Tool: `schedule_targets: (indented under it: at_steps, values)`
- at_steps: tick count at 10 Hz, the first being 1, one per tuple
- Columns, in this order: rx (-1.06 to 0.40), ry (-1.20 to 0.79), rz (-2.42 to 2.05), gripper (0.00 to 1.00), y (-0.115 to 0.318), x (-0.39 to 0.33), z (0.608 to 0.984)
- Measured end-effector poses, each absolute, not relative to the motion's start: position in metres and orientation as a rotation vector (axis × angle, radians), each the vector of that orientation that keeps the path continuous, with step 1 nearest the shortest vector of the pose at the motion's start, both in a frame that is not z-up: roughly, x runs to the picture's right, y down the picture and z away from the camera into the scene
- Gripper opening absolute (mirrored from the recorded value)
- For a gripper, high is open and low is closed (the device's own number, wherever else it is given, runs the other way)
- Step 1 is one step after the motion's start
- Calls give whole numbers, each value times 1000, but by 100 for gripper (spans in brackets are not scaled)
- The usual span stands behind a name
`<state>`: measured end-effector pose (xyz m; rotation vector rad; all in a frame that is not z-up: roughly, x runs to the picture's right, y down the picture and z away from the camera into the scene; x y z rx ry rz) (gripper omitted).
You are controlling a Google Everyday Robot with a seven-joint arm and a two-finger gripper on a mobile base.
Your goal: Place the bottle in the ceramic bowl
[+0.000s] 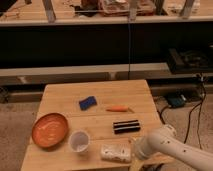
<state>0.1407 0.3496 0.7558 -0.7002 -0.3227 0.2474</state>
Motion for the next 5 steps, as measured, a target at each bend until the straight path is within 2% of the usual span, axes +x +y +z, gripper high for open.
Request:
schedule_targets:
  at_steps: [3, 5]
  values:
    - [-700, -323, 247, 80, 350, 141, 756]
    - [-700, -323, 248, 62, 349, 141, 756]
